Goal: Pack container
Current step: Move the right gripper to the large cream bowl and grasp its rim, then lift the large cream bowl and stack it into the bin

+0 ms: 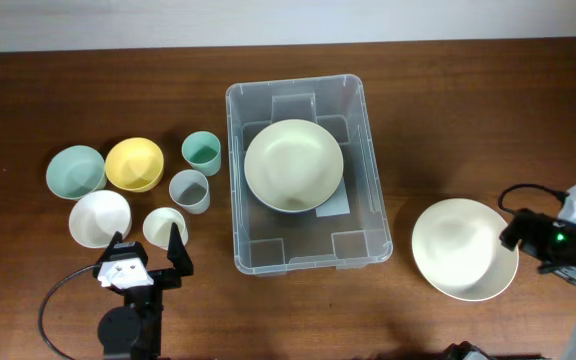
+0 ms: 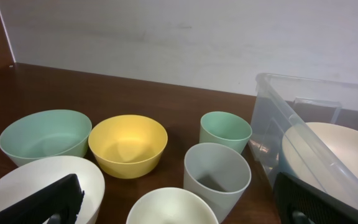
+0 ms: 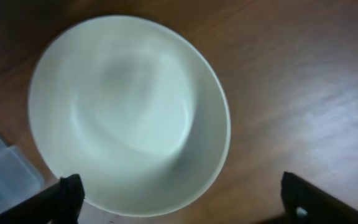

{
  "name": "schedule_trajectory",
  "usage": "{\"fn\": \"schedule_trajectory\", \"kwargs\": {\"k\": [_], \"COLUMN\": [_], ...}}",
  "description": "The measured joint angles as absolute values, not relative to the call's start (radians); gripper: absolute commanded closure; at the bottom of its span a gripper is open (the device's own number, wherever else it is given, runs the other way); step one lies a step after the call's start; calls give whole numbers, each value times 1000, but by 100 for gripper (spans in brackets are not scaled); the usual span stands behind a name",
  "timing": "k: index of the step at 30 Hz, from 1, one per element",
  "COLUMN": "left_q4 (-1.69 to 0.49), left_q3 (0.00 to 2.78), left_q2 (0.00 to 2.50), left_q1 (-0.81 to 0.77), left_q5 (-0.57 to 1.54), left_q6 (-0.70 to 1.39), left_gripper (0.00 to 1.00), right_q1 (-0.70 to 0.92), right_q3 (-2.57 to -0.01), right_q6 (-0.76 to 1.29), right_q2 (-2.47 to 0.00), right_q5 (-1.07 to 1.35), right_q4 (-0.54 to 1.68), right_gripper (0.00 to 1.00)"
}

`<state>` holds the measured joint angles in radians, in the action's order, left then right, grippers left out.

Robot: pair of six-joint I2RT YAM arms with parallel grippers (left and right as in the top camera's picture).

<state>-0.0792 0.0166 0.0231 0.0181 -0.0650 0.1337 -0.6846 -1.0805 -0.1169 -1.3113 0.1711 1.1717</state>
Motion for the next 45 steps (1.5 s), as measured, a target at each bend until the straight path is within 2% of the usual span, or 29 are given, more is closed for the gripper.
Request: {"fn": "schedule_trajectory", "kwargs": {"k": [6,14,18,22,26,31,35,37,38,45], "left_q4": [-79,-79,-79,-79,-79,-79,-79,-79,-79,-79], "left_q3": [17,17,17,17,17,17,17,17,17,17], "left_q2": [23,23,23,23,23,23,23,23,23,23], "left_q1": [18,18,18,18,18,18,18,18,18,18], "left_q5": [-65,-65,-65,-65,-65,-65,-65,-65,-65,-65], "left_q6": [134,134,134,134,134,134,134,134,134,134], "left_gripper": [0,0,1,0,0,1,0,0,1,0], "right_q1": [-700,-693,-692,-692,-692,-692,-692,-692,-692,-691], "right_q3": [-1063,-1061,-1061,-1061,-1061,-1061,-1031,-1023,-1022,-1024], "right_q6": [-60,2,10,14,15,1,-65,-104,-115,-250], "right_q2": [-1514,-1733,-1757,-1757,-1757,-1757,-1758,-1760,-1761,-1761], "right_q5": [209,272,278,283,287,287,286,278,275,268], "right_q4": [1028,1003,986,968,965,967,914,883,870,821], "right_gripper": [3,12,50,72,73,62,63,80,96,96]}}
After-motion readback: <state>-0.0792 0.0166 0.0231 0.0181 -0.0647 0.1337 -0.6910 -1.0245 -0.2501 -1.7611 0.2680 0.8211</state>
